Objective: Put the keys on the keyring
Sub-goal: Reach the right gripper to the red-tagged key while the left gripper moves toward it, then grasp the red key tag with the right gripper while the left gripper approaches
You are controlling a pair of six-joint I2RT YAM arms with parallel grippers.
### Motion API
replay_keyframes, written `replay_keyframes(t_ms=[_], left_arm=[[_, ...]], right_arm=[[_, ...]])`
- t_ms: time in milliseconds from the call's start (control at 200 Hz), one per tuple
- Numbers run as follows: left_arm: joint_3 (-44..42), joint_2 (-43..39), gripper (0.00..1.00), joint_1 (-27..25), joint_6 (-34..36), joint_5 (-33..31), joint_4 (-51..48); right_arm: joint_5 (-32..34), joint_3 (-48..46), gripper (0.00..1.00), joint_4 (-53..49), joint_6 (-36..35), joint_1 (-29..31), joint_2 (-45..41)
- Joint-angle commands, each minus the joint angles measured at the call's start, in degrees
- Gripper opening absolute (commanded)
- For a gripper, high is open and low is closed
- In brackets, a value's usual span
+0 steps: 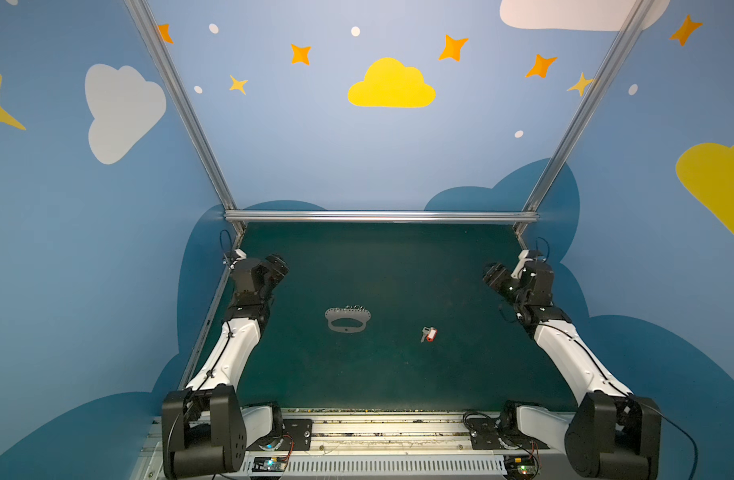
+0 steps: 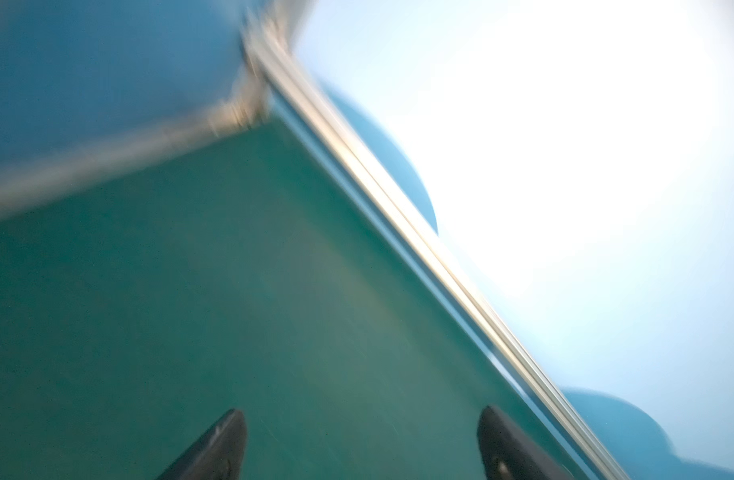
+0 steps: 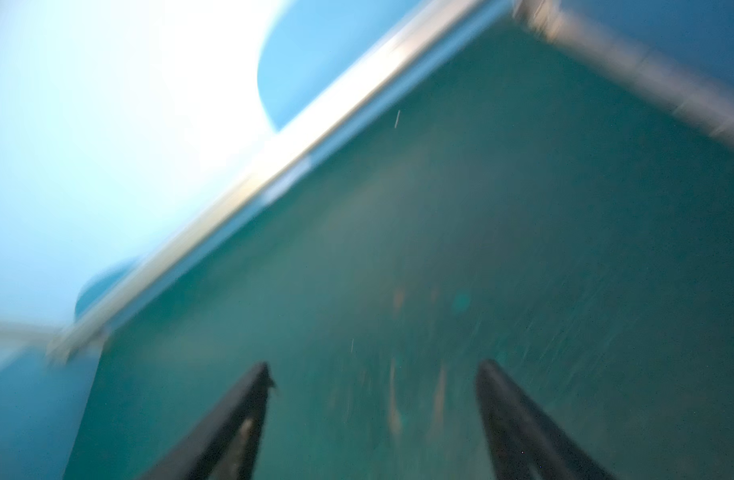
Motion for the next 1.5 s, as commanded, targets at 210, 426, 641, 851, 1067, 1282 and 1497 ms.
replay_keyframes(t_ms=[210, 426, 641, 851, 1067, 1282, 1497], left_arm=[[-0.9, 6.7, 0.34, -22.2, -1.2, 13.3, -11.9], [6.7, 14.9, 0.30, -31.7, 1.5, 10.6, -14.7], [12.0, 20.1, 0.29, -33.6, 1.9, 11.5, -17.2], [10.8, 19.6, 0.30, -34.1, 1.3, 11.3, -17.1], [9.3, 17.9, 0.30, -34.1, 0.8, 10.4, -17.1], [9.5, 16.3, 0.32, -34.0, 1.1, 9.7, -18.4], [9.9, 16.1, 0.35, -34.1, 0.9, 11.0, -17.5]], right_arm=[[-5.3, -3.6, 0.37, -15.9, -0.7, 14.4, 4.0], [-4.0, -5.3, 0.39, -14.7, 1.9, 18.6, 8.5], [-4.9, -4.1, 0.51, -13.4, 3.9, 20.9, 13.7], [-6.3, 0.2, 0.43, -10.5, 3.8, 22.7, 18.2], [-7.5, 7.2, 0.35, -9.7, 1.6, 24.8, 24.5], [-4.4, 11.6, 0.41, -14.4, -2.0, 25.7, 26.3], [-1.4, 8.5, 0.45, -17.1, -5.7, 25.7, 22.7]])
